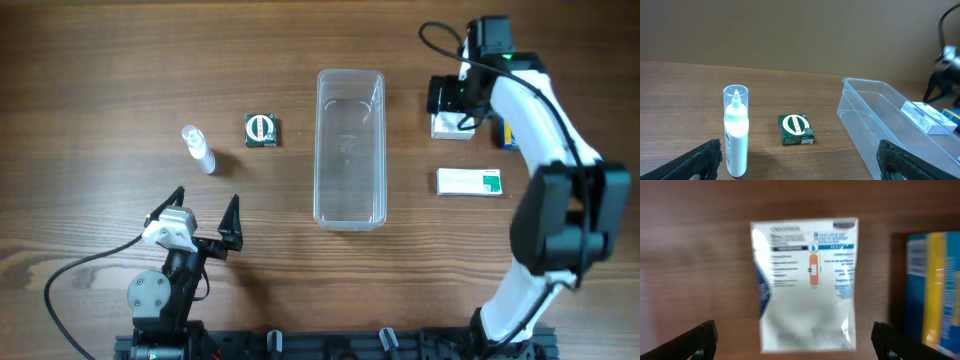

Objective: Pack container
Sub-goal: 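Reach right gripper to the white Hansaplast box and grasp it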

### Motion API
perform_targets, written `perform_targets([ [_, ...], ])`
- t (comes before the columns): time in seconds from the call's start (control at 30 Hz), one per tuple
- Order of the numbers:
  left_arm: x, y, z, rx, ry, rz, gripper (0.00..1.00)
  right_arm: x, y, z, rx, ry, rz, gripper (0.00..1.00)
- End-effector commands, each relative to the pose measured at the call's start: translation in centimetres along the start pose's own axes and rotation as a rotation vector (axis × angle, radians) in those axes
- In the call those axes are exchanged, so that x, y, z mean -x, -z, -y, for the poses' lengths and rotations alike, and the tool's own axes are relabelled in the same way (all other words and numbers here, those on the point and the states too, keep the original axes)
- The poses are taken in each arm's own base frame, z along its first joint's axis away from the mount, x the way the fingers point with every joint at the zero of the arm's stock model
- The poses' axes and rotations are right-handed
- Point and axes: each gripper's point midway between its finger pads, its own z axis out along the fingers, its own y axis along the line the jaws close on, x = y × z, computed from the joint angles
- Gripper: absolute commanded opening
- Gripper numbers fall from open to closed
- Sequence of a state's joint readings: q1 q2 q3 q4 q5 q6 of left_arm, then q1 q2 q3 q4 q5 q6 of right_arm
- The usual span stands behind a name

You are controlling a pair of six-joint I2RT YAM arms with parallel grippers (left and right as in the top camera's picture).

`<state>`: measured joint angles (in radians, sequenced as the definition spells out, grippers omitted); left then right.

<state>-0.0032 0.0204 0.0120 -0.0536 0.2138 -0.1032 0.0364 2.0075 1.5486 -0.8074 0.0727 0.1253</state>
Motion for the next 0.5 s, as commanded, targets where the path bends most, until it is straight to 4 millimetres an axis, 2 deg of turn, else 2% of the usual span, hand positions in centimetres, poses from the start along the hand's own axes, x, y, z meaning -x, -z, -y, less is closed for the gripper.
perform_targets([
  [0.0, -0.3, 0.0, -0.3, 0.014, 0.011, -0.004, 1.00, -1.0, -2.8, 1.3, -0.079, 0.025, -0.055, 1.00],
  [0.17, -0.3, 0.0, -0.3, 0.014, 0.011, -0.004, 1.00, -0.6, -4.6, 1.2, -0.083, 0.025, -0.044, 0.99],
  [0.27, -0.3, 0.0, -0.3, 0.014, 0.011, -0.004, 1.00, -1.4, -6.1, 1.1, -0.087, 0.029, -0.079, 0.99],
  [0.33, -0.3, 0.0, -0.3, 0.014, 0.011, -0.004, 1.00, -1.5, -6.2, 1.2, -0.088, 0.029, -0.083, 0.99],
  [0.43, -0.3, 0.0, -0.3, 0.014, 0.011, -0.004, 1.00, -1.3, -6.3, 1.1, -0.086, 0.028, -0.075, 0.91],
  [0.47, -0.3, 0.0, -0.3, 0.014, 0.011, -0.004, 1.00, -1.2, -6.3, 1.1, -0.086, 0.027, -0.070, 0.84],
])
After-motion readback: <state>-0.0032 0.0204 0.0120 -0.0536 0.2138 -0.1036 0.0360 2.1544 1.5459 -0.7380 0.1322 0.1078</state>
